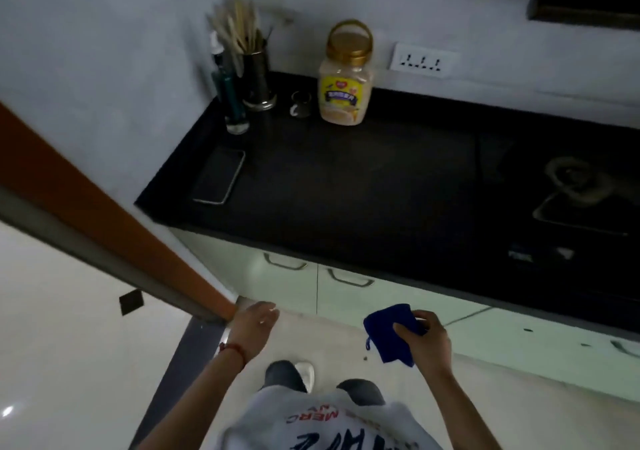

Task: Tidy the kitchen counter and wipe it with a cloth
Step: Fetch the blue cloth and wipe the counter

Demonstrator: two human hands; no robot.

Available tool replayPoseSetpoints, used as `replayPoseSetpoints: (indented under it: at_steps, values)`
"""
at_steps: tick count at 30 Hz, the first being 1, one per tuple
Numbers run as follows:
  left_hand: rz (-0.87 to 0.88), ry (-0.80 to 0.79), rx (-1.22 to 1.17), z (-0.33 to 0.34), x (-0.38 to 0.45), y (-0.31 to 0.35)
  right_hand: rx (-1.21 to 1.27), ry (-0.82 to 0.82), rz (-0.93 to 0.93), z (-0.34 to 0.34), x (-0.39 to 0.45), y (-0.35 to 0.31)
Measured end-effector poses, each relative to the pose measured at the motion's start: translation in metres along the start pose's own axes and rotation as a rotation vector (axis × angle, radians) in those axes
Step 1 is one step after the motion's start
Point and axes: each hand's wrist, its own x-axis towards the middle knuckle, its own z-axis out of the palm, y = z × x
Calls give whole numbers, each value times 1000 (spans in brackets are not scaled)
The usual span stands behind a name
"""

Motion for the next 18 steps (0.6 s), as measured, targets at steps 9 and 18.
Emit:
replayPoseSetpoints:
  at_steps: [9,18]
  values:
    - [349,3,34,-19,73,74,313,219,132,-2,-6,-20]
    - [537,120,346,5,162,155,374,244,64,-26,83,-95]
